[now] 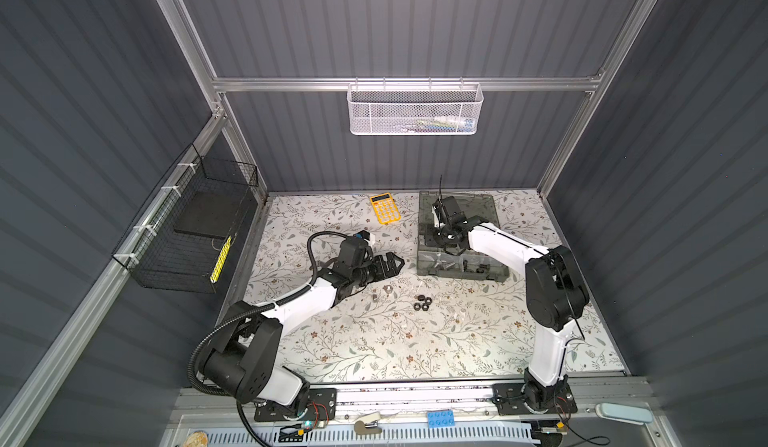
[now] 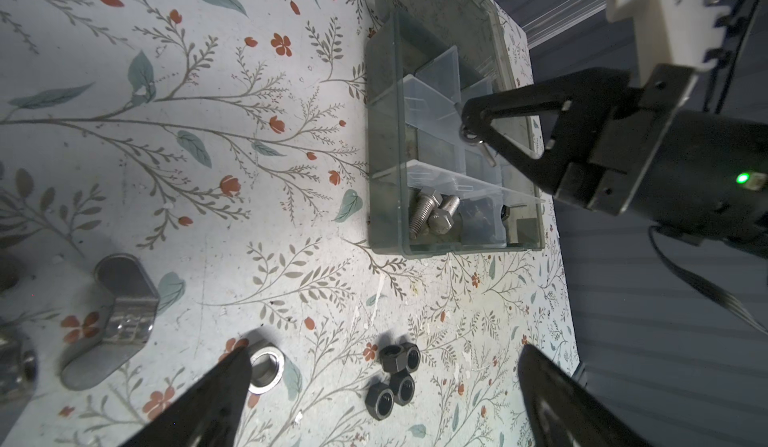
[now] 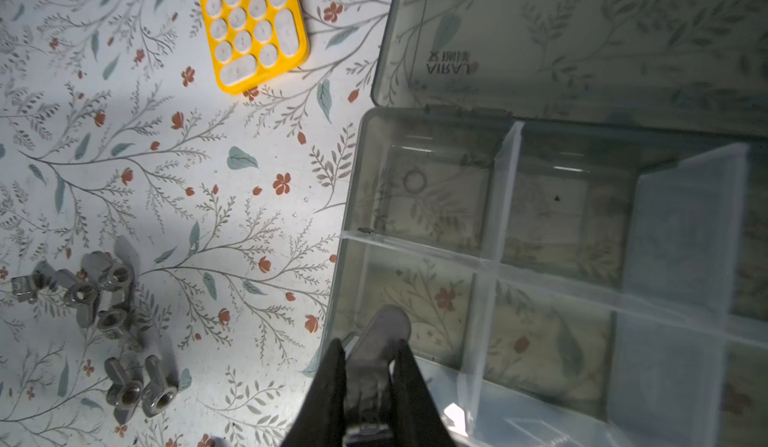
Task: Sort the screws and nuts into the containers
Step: 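Carry the wing nut over the box with the right gripper, then drop the wing nut into a middle compartment and open the right gripper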
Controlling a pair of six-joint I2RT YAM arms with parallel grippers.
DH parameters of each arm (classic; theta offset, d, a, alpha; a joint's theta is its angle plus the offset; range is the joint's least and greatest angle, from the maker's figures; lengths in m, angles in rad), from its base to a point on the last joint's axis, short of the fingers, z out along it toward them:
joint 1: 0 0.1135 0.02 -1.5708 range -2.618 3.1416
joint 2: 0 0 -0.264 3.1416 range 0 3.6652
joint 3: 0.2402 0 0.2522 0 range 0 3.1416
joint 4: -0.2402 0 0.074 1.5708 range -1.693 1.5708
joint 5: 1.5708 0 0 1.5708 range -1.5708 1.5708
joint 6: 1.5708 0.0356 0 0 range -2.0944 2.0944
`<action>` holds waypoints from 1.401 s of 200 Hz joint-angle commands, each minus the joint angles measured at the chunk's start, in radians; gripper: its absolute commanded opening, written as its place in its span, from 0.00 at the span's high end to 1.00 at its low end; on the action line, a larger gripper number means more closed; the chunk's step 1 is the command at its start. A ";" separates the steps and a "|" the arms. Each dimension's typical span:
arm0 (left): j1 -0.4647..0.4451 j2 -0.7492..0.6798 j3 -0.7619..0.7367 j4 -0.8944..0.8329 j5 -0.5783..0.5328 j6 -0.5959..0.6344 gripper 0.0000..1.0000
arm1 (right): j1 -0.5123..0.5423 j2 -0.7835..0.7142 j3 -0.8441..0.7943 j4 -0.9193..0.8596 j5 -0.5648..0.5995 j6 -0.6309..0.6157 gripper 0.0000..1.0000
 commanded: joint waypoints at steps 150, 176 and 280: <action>-0.003 0.003 0.005 -0.029 -0.029 0.004 0.00 | -0.031 0.123 0.072 -0.019 -0.030 -0.056 0.74; -0.003 -0.002 0.001 -0.035 -0.035 0.007 0.00 | -0.031 0.111 0.075 -0.019 -0.032 -0.059 0.68; -0.003 -0.027 0.072 -0.245 -0.173 0.109 0.00 | -0.029 -0.063 -0.017 0.008 -0.058 -0.031 0.41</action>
